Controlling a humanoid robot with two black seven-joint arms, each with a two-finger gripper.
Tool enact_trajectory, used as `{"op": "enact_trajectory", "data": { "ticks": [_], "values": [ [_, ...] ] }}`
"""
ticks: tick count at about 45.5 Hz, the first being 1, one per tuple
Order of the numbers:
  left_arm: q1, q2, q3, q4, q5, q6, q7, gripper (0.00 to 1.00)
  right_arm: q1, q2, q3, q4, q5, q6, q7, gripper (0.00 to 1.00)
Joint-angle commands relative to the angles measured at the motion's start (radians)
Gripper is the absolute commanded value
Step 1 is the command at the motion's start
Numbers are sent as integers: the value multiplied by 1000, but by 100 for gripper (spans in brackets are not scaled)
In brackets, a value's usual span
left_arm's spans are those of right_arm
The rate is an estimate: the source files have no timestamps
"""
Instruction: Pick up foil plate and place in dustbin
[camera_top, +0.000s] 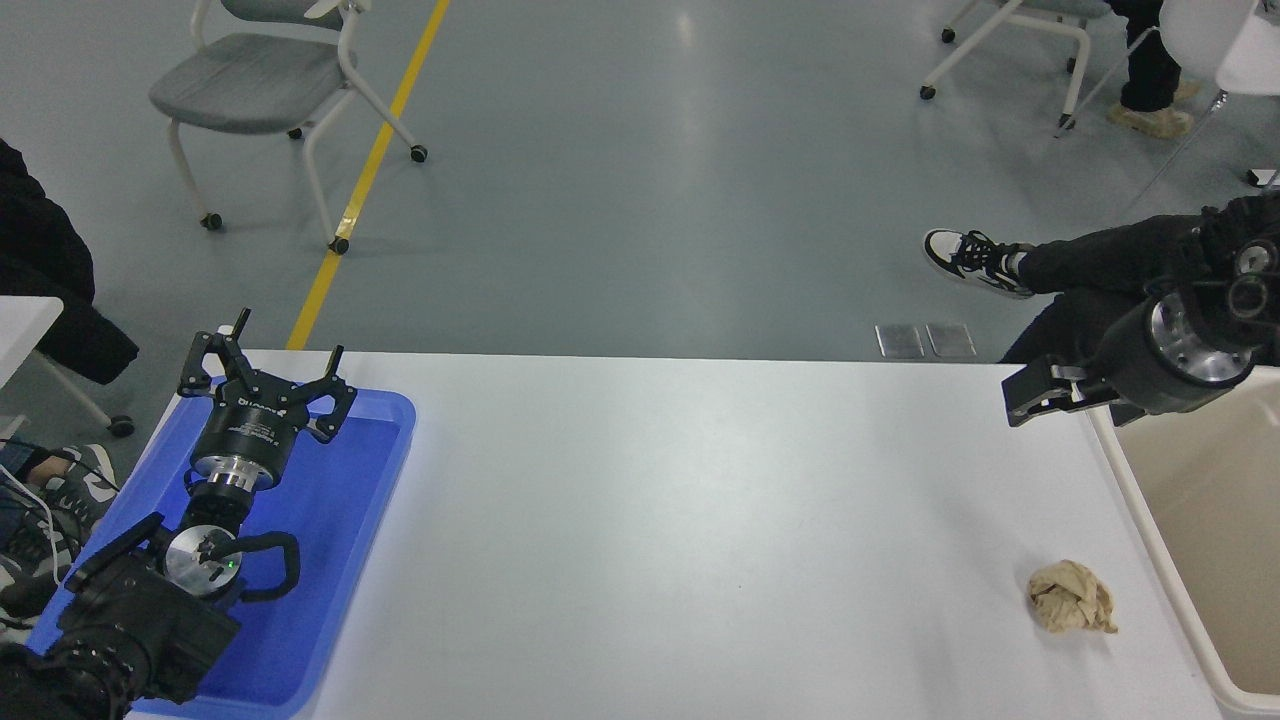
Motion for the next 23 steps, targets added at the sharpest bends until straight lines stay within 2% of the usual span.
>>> {"op": "enact_trajectory", "data": {
  "ticks": [1, 9, 16, 23],
  "values": [
    [2, 2, 0, 3, 0, 0, -1, 100, 168, 201, -135, 34, 191, 56, -40, 100],
    [2, 4, -1, 0, 0, 0, -3, 100, 205, 296, -178, 36, 372, 60, -60, 100],
    [3, 4, -1, 3, 0, 0, -3, 100, 254, 354, -205, 102, 470, 59, -67, 100],
    [3, 4, -1, 0, 0, 0, -3, 100, 281, 356, -205, 125, 529, 83, -67, 100]
  ]
}}
